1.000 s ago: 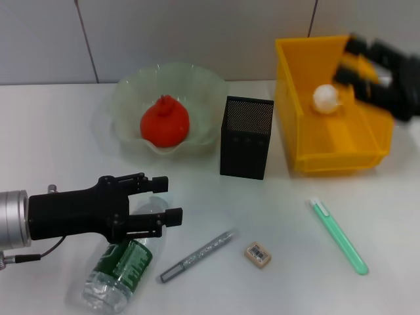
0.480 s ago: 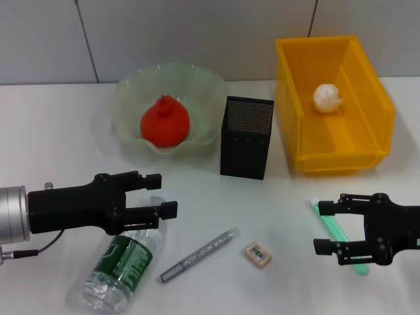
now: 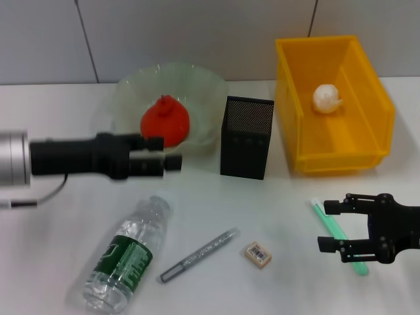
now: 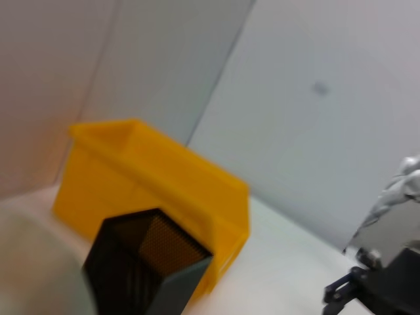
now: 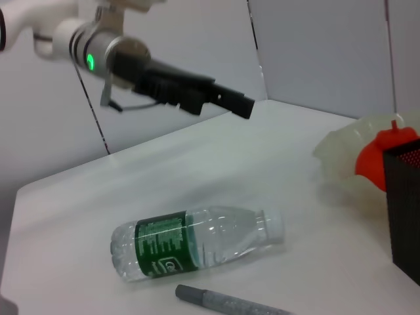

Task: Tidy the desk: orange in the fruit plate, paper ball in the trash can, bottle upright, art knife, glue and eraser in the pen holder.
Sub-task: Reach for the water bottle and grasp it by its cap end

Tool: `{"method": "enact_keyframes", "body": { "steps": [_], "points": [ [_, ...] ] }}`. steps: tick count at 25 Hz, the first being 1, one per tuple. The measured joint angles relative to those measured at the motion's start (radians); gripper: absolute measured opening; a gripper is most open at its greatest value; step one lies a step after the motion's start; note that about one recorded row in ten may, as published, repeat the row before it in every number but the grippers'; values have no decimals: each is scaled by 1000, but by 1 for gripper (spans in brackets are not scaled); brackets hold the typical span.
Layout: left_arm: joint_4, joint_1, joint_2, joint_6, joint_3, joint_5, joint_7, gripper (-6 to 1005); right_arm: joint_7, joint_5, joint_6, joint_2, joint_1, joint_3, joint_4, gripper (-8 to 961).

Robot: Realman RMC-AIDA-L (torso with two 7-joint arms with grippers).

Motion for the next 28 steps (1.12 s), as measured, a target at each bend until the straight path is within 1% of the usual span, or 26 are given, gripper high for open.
{"method": "enact_keyframes", "body": {
  "steps": [2,3,4,5,6,9,10,11,12,13,15,16,17,18,21,23,26,28],
  "points": [
    [0,0,0,0,0,0,0,789,0,-1,2,0,-1,3,-4,788],
    [147,-55,6,-11,-1,120,-317,789,0,-1,2,0,-3,4,-7,788],
    [147,-55,6,-11,-1,120,-317,789,0,-1,2,0,-4,5,-10,788],
    [232,-89,5,-15,1,230,-494,790,0,-2,2,0,-4,7,-12,788],
    [272,-108,3,-13,4,285,-566,790,0,-2,2,0,-5,10,-13,788],
    [272,-108,3,-13,4,285,-566,790,0,-2,2,0,-7,13,-22,788],
    [343,-192,-12,26,10,490,-769,790,0,-2,2,0,-8,13,-26,788],
    [343,-192,-12,26,10,490,-769,790,0,-3,2,0,-9,14,-27,788],
    [336,-265,-34,67,12,642,-848,789,0,-3,2,0,-9,14,-28,788],
    [323,-315,-53,82,14,724,-876,789,0,-3,1,0,-9,14,-29,788],
    [323,-315,-53,82,14,724,-876,788,0,-3,1,0,-10,15,-31,788],
    [302,-347,-68,85,17,800,-894,788,0,-3,1,0,-10,15,-32,788],
    [243,-400,-80,66,38,882,-921,787,0,-3,1,0,-10,16,-33,788],
    [243,-400,-80,66,38,882,-921,786,0,-3,1,0,-10,17,-34,788],
    [175,-427,-80,10,83,897,-951,785,0,-3,1,0,-10,24,-34,787],
    [161,-429,-80,-18,96,898,-959,785,0,-3,0,0,-10,26,-34,787],
    [154,-430,-80,-29,100,899,-962,784,0,-3,0,0,-10,26,-34,787],
    [104,-435,-81,-67,104,897,-965,784,2,-3,0,0,-10,25,-34,787]
  ]
}}
